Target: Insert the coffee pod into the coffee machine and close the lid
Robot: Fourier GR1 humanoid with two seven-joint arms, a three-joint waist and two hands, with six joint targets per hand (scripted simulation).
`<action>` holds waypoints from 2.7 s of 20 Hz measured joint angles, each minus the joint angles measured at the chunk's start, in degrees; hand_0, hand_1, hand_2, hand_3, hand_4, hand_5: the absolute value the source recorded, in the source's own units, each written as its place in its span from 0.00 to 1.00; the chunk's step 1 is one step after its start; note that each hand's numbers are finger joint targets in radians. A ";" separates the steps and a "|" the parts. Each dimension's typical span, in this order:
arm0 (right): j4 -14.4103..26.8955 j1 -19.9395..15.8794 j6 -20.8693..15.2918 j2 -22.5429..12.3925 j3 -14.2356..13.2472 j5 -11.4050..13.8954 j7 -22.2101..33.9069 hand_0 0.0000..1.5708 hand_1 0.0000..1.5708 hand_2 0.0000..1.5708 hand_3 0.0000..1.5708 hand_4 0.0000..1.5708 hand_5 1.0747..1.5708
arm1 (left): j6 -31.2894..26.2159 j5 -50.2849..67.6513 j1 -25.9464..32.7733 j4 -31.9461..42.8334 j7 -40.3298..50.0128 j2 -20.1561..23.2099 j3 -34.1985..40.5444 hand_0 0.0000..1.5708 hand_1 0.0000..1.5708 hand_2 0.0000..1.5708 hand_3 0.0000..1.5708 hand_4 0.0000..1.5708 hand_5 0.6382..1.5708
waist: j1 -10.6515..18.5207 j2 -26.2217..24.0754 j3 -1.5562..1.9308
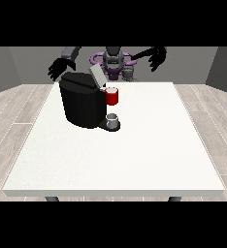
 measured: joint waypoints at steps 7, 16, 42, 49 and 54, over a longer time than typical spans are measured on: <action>-4.14 3.20 2.46 -2.20 2.25 1.37 1.67 0.00 0.00 0.00 0.00 0.24 1.00 | -0.95 5.71 9.41 -1.59 -0.52 -3.40 2.91 0.00 0.00 0.00 0.00 0.00 1.00 | 2.19 -6.36 0.00; -10.62 -1.91 7.02 -5.62 3.65 -0.02 7.30 0.00 0.00 0.00 0.00 0.00 1.00 | -3.84 10.89 17.57 -5.51 -0.25 -6.39 3.50 0.00 0.00 0.00 0.00 0.02 1.00 | 6.08 -9.19 0.01; -2.00 -18.17 12.81 -6.00 3.77 0.95 6.89 0.00 0.00 0.00 0.00 0.00 1.00 | -2.72 21.85 30.90 -33.91 8.96 -8.33 -4.61 0.00 0.00 0.00 0.00 0.00 1.00 | 10.55 3.81 0.04; 3.79 -22.72 13.30 -5.42 3.59 2.07 3.83 0.00 0.00 0.00 0.00 0.00 1.00 | -1.21 23.37 31.24 -37.73 9.81 -6.96 -5.50 0.00 0.00 0.00 0.00 0.00 1.00 | 9.54 7.27 0.03; 6.28 -24.92 12.92 -5.27 4.28 3.88 3.86 0.00 0.00 0.00 0.00 0.00 1.00 | -0.94 24.53 33.66 -39.71 10.09 -6.51 -6.07 0.00 0.00 0.00 0.00 0.00 1.00 | 9.56 7.09 -0.02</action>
